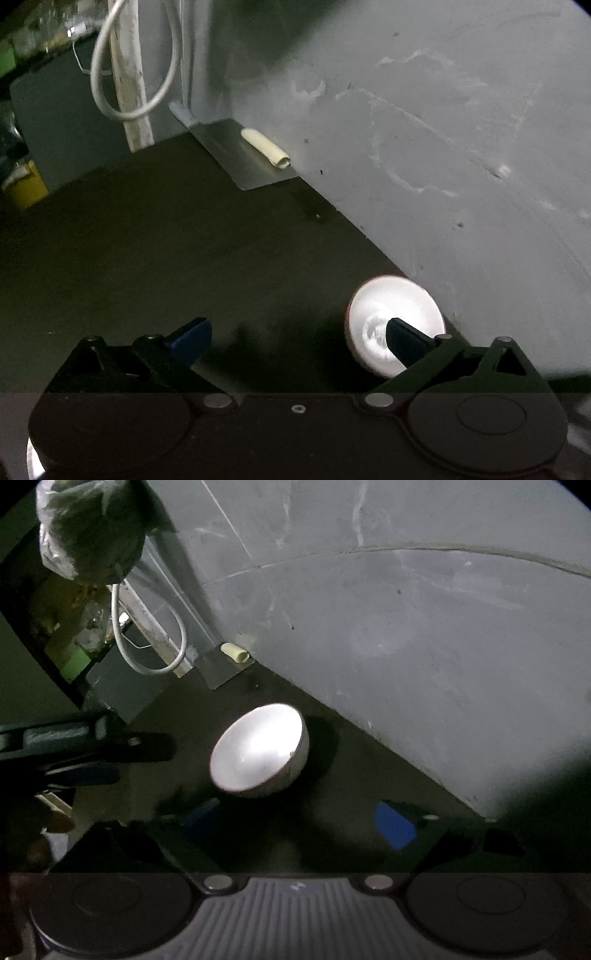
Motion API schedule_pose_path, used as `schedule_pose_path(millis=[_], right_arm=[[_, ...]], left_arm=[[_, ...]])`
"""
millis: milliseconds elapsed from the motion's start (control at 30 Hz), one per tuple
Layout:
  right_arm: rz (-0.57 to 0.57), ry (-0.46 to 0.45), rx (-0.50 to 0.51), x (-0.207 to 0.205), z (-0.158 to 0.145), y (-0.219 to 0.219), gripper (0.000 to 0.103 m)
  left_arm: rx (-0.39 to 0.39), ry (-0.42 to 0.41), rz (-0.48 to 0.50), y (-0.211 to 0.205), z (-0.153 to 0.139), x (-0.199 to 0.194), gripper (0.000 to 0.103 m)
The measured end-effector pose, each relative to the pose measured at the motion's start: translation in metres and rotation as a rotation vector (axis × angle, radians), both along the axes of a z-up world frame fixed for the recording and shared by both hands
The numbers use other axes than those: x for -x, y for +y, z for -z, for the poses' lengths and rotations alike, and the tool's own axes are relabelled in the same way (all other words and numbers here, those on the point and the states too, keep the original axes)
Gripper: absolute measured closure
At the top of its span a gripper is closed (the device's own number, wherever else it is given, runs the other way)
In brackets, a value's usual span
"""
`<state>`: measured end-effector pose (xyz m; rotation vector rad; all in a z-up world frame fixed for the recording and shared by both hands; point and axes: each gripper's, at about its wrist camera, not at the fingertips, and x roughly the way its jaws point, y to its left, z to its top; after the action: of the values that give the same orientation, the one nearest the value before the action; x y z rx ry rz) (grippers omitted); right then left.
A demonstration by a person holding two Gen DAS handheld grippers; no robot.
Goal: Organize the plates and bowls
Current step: 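Move both grippers to the second red-rimmed white bowl and grasp its rim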
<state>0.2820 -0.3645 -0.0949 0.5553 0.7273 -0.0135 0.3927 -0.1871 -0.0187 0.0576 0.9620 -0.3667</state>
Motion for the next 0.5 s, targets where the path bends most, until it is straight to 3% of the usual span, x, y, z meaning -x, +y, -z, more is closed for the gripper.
schedule_pose_path(millis=[133,300,400,467,500], right_arm=[[-0.003,-0.014,-0.004,-0.015,0.001,-0.004,0.023],[-0.002,-0.002,-0.001,-0.03,0.004,-0.007,0.033],[0.01,0.0,0.002,-0.039,0.006,-0.009,0.048],[0.012,-0.001,0.002,-0.045,0.006,-0.01,0.054],[0.01,-0.002,0.008,-0.047,0.006,-0.009,0.058]], left_arm=[[0.008,0.025,0.013,-0.011,0.013,-0.015,0.007],[0.034,0.062,0.044,-0.02,0.027,-0.025,0.023],[0.057,0.089,0.055,-0.022,0.032,-0.028,0.041],[0.075,0.117,0.063,-0.023,0.035,-0.028,0.071],[0.08,0.128,0.06,-0.024,0.037,-0.029,0.075]])
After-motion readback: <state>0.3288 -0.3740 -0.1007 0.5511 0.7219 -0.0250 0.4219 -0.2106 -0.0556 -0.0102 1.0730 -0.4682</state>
